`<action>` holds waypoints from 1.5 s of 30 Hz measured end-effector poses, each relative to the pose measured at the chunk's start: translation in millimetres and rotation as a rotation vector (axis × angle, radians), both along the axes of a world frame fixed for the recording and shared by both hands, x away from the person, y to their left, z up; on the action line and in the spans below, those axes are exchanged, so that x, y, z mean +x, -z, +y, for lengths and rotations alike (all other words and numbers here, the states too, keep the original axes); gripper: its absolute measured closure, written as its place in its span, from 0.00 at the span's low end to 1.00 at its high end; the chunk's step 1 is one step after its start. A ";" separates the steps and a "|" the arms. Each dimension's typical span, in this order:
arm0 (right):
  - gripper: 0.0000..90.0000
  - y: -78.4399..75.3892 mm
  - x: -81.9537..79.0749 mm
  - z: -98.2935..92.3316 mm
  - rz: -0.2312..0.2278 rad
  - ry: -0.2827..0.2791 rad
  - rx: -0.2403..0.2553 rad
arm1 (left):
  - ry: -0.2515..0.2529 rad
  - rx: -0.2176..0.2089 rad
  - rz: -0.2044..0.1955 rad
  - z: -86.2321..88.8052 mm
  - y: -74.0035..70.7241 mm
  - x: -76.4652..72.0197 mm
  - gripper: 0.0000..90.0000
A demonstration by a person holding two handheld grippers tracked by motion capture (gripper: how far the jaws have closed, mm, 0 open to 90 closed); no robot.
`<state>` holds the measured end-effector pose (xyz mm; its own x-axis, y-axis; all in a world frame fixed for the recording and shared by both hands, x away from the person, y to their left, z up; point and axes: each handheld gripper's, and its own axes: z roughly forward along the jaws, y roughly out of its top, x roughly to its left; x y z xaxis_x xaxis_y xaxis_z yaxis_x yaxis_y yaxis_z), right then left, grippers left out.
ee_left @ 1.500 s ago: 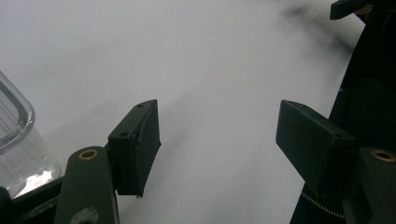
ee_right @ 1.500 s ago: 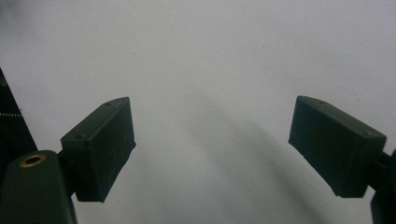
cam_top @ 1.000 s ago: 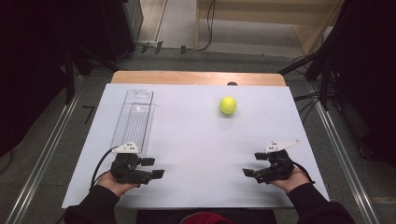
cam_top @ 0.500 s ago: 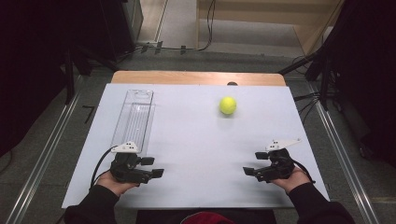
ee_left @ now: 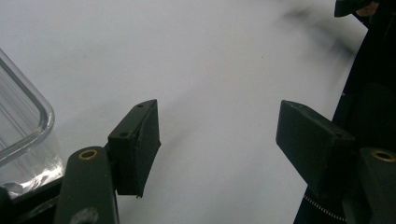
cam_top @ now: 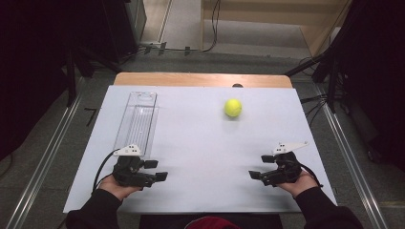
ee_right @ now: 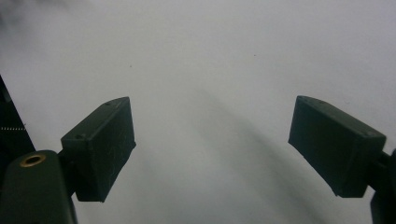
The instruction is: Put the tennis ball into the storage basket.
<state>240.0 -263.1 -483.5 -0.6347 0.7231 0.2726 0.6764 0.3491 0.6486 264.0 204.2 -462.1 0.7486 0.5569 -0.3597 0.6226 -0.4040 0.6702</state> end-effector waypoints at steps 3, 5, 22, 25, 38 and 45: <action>0.14 0.0 0.0 0.1 0.000 -0.001 -0.002 | 0.001 0.001 0.001 0.3 -0.5 0.0 0.35; 0.14 0.1 0.0 0.2 0.000 -0.002 -0.001 | 0.001 0.000 0.001 0.3 -0.5 0.0 0.35; 0.14 -2.1 2.2 -1.9 0.014 0.020 0.009 | -0.010 0.001 0.001 0.8 -1.8 0.5 0.35; 0.14 -3.2 3.4 -2.5 0.012 0.026 0.012 | -0.009 0.001 -0.001 1.3 -1.8 0.9 0.35; 0.14 -8.8 19.5 -3.7 0.012 0.057 0.030 | -0.009 0.003 -0.018 1.4 -0.9 1.5 0.34; 0.14 -15.5 23.3 1.2 -0.018 0.053 0.017 | -0.015 0.013 -0.021 0.7 -0.8 1.1 0.35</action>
<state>263.3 -261.9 -467.9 -0.6005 0.7512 0.2740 0.6816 0.3017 0.6666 265.2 204.9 -461.3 0.7474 0.5730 -0.3363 0.6144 -0.4035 0.6780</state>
